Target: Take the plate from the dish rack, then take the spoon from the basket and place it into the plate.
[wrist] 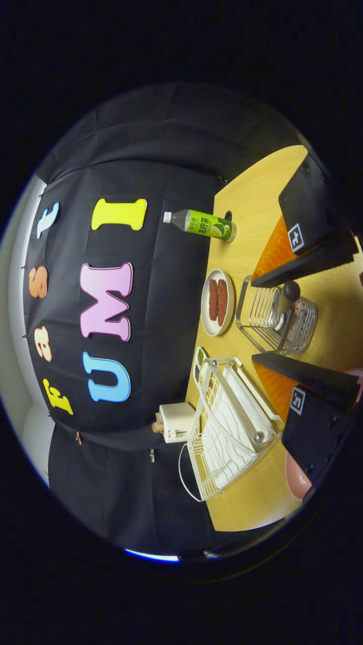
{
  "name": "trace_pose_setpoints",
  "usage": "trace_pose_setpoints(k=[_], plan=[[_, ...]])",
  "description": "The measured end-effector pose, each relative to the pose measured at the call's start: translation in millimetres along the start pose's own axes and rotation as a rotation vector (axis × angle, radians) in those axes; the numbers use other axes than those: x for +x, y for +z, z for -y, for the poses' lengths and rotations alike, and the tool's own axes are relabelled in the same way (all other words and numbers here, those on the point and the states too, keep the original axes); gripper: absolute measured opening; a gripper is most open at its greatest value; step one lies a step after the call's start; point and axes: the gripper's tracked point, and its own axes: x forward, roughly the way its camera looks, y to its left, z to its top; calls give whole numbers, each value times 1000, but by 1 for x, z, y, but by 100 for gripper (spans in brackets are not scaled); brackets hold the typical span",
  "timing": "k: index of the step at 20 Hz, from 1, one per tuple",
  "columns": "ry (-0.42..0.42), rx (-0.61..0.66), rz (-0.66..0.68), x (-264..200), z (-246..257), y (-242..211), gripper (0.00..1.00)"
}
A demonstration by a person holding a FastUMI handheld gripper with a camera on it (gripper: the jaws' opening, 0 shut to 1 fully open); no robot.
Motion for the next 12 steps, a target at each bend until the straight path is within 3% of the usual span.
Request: trace_pose_setpoints(k=[3,8,12], plan=[[16,-8,4,4,-7,0,59],[30,-2,-16,5,-14,0,40],[30,45,-47,8,-10,3,39]])
